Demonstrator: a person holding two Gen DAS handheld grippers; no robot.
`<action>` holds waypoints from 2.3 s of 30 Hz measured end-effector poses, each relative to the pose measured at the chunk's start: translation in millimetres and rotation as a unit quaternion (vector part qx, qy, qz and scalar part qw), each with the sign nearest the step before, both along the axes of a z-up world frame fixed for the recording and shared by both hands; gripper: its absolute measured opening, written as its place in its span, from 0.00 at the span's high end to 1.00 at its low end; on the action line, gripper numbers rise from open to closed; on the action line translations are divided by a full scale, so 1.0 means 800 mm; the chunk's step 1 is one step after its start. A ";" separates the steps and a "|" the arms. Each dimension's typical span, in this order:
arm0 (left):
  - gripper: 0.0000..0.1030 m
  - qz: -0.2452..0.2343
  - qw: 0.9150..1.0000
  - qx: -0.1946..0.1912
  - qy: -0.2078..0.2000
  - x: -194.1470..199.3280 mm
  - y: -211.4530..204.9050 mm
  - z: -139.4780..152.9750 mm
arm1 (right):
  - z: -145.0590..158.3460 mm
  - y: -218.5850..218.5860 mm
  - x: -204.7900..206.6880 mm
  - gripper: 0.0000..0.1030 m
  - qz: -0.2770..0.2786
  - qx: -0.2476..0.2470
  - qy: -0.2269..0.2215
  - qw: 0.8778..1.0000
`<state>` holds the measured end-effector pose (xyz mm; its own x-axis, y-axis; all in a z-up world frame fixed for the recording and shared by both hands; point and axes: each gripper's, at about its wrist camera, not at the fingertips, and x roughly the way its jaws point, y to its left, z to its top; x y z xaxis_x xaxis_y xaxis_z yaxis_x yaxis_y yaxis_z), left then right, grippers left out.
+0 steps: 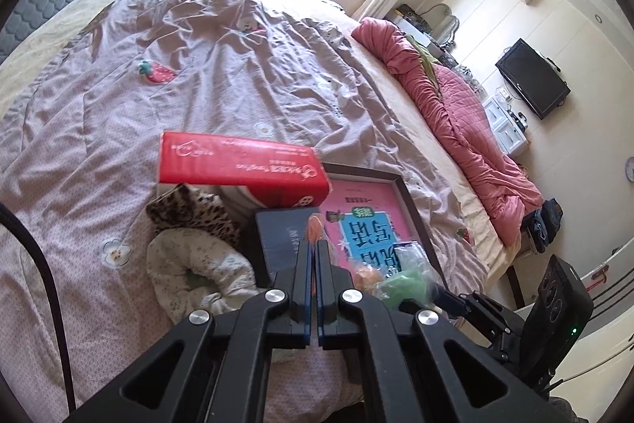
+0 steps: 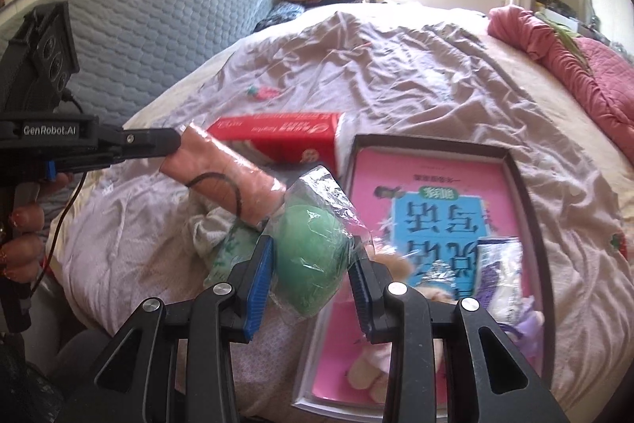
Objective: Organize soft objects
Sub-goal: 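Carry the pink roll and the green egg bag over the pink tray, then lower both items onto the pink tray and open both tools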
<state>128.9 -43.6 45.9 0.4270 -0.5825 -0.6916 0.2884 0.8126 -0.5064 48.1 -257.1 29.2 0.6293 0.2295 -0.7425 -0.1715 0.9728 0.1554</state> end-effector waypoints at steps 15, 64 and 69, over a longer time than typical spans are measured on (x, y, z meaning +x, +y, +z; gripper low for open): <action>0.99 -0.051 0.998 0.008 -0.026 -0.010 -0.079 0.033 | 0.040 -0.069 -0.025 0.63 -0.057 -0.012 -0.035 0.998; 0.99 -0.090 0.994 0.059 0.037 -0.011 -0.191 -0.064 | -0.025 -0.128 -0.034 0.63 -0.089 -0.015 0.029 0.995; 0.99 -0.088 0.992 0.075 0.040 -0.008 -0.189 -0.075 | -0.035 -0.119 -0.034 0.63 -0.076 -0.016 0.039 0.996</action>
